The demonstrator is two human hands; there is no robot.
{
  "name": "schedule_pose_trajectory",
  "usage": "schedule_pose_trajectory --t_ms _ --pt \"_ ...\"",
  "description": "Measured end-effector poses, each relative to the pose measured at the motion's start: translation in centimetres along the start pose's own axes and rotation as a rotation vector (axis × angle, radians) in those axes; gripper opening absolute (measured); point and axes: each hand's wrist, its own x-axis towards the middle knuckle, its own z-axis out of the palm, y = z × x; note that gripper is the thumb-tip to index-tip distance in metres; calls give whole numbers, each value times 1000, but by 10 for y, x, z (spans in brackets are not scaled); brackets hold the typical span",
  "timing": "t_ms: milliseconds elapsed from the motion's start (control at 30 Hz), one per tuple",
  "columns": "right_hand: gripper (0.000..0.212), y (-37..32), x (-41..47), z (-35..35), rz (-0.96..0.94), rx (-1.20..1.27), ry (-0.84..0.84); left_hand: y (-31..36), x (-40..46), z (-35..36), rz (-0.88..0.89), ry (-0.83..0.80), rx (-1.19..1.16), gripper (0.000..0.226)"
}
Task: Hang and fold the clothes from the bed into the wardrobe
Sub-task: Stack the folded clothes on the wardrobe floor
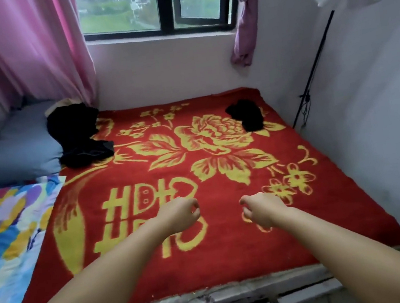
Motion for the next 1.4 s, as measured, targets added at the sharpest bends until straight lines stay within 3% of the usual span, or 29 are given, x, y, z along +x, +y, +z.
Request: schedule_pose_trajectory --t_ms 167,400,633,833,1067,1233,1400 --pt "37 46 63 -7 89 92 11 -2 101 -19 43 -40 30 30" --pt "36 151 130 20 196 132 -80 42 220 16 133 -57 26 28" --pt "31 281 247 94 244 232 -111 95 383 103 116 -120 -26 29" --pt "35 369 358 159 206 176 -27 121 520 183 24 -70 -53 34" --pt "40 414 505 210 94 76 99 77 627 247 -69 61 114 55" --pt "53 445 555 228 152 97 74 57 703 268 -120 85 122 50" --pt "64 460 579 240 91 95 188 63 763 278 -36 333 85 44"
